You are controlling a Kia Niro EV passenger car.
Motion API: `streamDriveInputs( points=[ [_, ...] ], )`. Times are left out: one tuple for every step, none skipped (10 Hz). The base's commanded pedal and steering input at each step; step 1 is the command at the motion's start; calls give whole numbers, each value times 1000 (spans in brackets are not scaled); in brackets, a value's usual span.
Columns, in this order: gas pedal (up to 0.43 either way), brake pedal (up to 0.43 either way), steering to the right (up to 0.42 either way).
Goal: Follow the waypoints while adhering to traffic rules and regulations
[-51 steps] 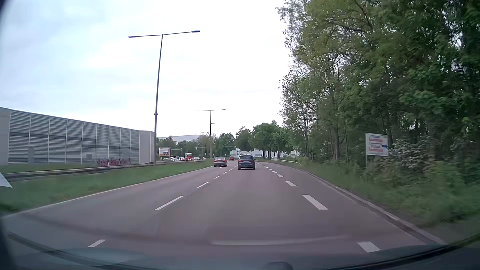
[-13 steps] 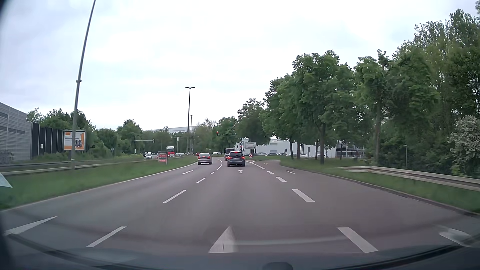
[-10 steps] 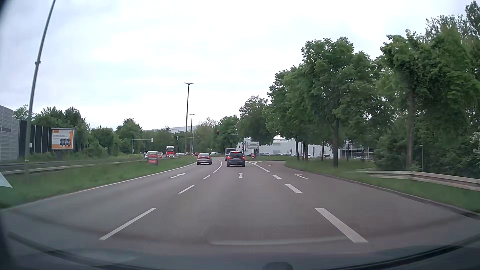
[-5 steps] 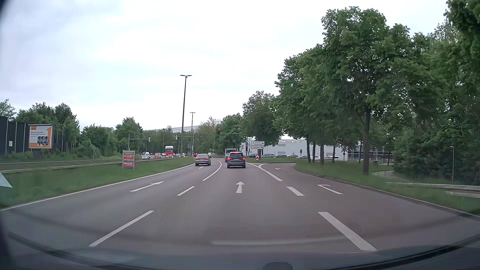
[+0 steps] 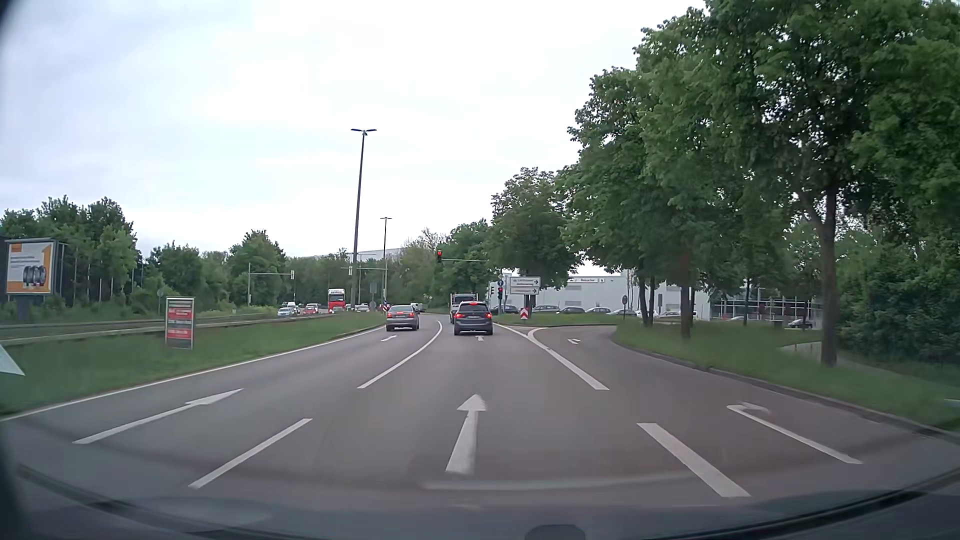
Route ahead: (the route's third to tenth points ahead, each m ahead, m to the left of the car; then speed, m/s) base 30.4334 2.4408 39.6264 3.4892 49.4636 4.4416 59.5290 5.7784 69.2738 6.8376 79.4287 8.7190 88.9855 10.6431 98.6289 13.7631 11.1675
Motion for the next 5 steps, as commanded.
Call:
streamDriveInputs(
  points=[
    [0,37,-11],
    [0,37,-11],
    [0,43,-11],
    [0,43,-11],
    [0,43,-11]
  ],
)
